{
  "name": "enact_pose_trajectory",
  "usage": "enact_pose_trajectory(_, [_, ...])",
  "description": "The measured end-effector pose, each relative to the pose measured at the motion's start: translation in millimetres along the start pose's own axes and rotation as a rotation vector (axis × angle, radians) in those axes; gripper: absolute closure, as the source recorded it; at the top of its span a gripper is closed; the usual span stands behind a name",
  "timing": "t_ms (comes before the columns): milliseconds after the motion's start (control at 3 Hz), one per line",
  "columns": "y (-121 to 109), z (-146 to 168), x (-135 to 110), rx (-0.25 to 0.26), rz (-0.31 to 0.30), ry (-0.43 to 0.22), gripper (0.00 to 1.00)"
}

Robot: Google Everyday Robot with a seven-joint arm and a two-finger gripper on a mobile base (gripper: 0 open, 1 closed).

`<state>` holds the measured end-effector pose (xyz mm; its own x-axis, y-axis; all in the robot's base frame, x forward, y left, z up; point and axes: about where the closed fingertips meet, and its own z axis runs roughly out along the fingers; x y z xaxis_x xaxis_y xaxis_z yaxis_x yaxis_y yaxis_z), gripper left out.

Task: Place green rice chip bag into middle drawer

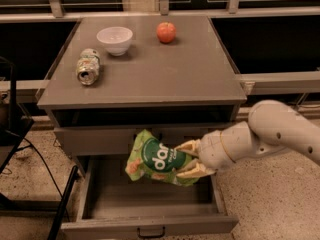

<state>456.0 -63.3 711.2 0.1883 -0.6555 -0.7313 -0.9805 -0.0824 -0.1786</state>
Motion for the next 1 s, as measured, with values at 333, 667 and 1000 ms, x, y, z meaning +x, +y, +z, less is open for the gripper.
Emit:
enact_pose_trajectory(333, [8.6,17.4,18.4,-0.018,0.005,-0.005,1.00])
enact_pose_trajectory(667, [19.2,38.0,48.4,-0.018,0.007,-0.003,1.00])
enact_pose_trajectory(1000, [33.5,75.8,103.4,-0.012,-0.018,-0.003,1.00])
